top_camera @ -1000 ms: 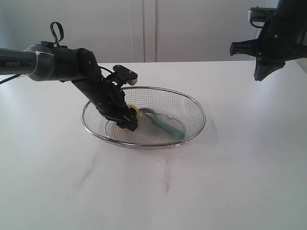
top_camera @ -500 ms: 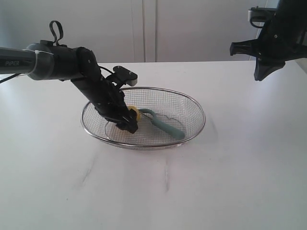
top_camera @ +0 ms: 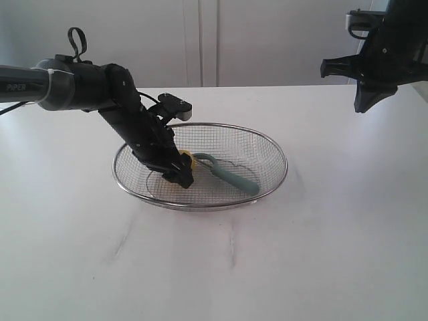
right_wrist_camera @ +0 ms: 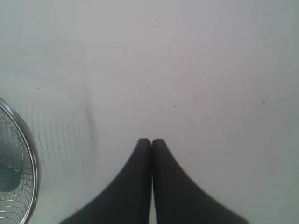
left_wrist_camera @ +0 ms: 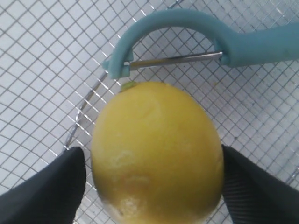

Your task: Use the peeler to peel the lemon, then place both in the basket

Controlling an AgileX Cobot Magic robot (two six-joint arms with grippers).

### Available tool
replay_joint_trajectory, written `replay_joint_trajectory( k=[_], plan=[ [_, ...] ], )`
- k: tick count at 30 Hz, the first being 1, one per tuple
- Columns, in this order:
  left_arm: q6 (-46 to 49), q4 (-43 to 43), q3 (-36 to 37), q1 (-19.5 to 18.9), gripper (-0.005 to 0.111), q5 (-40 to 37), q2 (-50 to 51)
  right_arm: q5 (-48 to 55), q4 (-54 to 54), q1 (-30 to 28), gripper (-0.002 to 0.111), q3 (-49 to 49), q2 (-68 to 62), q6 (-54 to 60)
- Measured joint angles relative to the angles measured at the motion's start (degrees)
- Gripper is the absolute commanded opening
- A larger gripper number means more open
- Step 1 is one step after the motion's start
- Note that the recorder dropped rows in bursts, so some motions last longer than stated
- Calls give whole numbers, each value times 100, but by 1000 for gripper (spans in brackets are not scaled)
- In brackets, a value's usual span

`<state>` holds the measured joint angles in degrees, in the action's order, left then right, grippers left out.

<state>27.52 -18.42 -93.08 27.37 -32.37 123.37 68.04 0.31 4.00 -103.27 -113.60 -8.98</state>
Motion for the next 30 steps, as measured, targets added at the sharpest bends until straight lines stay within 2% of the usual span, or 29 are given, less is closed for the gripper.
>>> replay_joint_trajectory(
  k=[10, 23, 28, 30],
  plan=[
    [0, 110, 0, 0, 79, -150, -73, 0, -31, 0, 0, 0, 0, 0],
    [0, 170, 0, 0, 79, -217, -795, 0, -31, 0, 0, 0, 0, 0],
    [-6, 179, 0, 0, 73, -233, -1100, 0, -31, 0, 0, 0, 0, 0],
    [-6, 179, 0, 0, 66, -259, -1161, 0, -31, 0, 0, 0, 0, 0]
  ],
)
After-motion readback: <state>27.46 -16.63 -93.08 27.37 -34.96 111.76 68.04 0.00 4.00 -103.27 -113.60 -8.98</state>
